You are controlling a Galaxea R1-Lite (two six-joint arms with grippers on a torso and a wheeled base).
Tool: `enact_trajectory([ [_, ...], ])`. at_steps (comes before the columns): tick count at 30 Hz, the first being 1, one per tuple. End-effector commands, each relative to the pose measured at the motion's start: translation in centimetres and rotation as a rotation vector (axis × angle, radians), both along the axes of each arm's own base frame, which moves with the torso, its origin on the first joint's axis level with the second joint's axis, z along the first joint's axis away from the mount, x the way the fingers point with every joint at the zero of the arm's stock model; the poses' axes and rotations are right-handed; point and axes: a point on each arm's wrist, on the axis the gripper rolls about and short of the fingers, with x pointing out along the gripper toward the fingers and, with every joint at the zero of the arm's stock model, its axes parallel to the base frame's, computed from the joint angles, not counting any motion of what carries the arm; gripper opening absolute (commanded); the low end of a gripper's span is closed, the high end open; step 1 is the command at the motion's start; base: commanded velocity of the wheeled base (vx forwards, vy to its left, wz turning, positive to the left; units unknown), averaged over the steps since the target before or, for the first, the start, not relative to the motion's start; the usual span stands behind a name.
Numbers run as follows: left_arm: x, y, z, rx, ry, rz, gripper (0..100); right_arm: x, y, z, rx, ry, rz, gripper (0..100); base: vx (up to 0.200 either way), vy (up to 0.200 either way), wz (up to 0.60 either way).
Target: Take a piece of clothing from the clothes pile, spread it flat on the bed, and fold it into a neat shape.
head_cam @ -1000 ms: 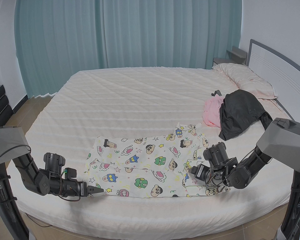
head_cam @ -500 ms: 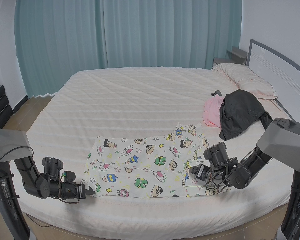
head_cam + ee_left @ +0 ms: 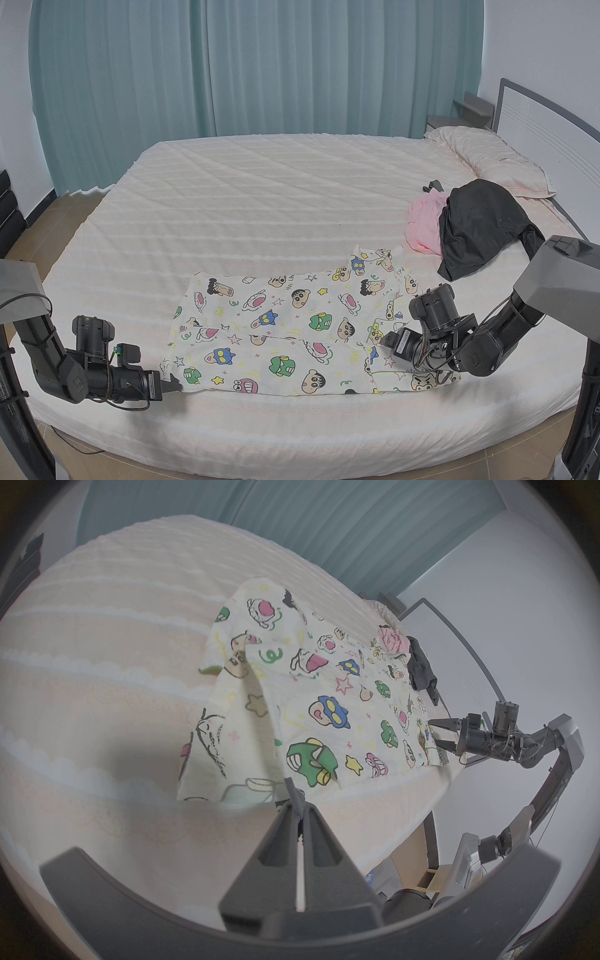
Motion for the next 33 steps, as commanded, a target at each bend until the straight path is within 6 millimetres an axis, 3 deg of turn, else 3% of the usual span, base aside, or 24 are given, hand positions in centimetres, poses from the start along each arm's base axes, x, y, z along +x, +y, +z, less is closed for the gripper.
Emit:
enact_trajectory([
  [1, -0.4, 0.1, 1.7, 0.021, -0.051, 0.016, 0, 0.1, -0.1, 0.0, -0.001, -0.001, -0.001, 100, 0.0, 0.0, 0.0],
  [9, -1.0, 0.3, 1.2, 0.086, 0.023, 0.024, 0, -0.2, -0.2, 0.0, -0.004, 0.004, -0.003, 100, 0.0, 0.0, 0.0],
  [17, -1.9, 1.8, 0.6, 0.232, 0.045, -0.007, 0, -0.2, -0.2, 0.0, -0.002, 0.003, -0.004, 100, 0.0, 0.0, 0.0],
  [24, -0.3, 2.5, 1.6, 0.228, -0.02, 0.021, 0, -0.3, -0.3, 0.0, -0.003, 0.005, -0.004, 100, 0.0, 0.0, 0.0],
  [25, -0.3, 2.5, 1.6, 0.228, -0.02, 0.021, 100, -0.3, -0.3, 0.0, -0.003, 0.005, -0.004, 100, 0.0, 0.0, 0.0],
  [33, 1.5, 2.5, 2.4, 0.163, -0.072, 0.025, 100, -0.3, -0.3, -0.1, 0.004, -0.012, -0.002, 100, 0.0, 0.0, 0.0],
])
